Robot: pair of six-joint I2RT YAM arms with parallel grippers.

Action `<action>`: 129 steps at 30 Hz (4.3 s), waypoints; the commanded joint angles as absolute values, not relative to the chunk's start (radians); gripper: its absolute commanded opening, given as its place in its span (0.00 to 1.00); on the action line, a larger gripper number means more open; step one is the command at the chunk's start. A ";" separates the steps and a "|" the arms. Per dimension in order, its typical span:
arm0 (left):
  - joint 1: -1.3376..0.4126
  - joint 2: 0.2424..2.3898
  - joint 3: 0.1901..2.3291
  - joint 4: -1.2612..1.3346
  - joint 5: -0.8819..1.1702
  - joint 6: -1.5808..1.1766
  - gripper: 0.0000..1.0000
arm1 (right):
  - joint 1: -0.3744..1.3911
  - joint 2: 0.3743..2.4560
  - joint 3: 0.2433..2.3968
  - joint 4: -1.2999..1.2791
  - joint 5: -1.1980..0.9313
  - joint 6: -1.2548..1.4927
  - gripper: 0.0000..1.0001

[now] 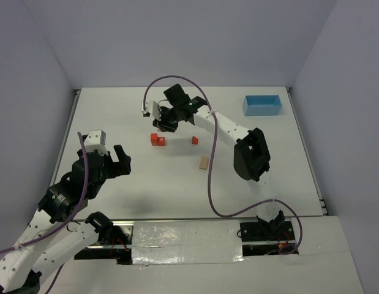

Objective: Build the wood block tower

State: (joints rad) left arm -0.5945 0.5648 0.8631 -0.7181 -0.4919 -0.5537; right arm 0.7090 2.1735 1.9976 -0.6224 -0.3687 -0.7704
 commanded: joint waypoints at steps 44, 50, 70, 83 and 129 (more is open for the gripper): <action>-0.597 0.528 0.864 -0.676 -0.459 -0.535 1.00 | 0.709 2.407 2.292 -0.864 -0.428 -0.911 0.24; -0.597 0.528 0.865 -0.675 -0.459 -0.534 1.00 | 0.712 2.416 2.303 -0.864 -0.423 -0.900 0.26; -0.597 0.523 0.862 -0.675 -0.457 -0.534 0.99 | 0.724 2.425 2.310 -0.868 -0.425 -0.891 0.32; -0.597 0.518 0.862 -0.672 -0.454 -0.532 0.99 | 0.729 2.427 2.310 -0.859 -0.433 -0.884 0.41; -0.597 0.514 0.859 -0.664 -0.437 -0.525 1.00 | 0.727 2.379 2.267 -0.805 -0.426 -0.864 0.46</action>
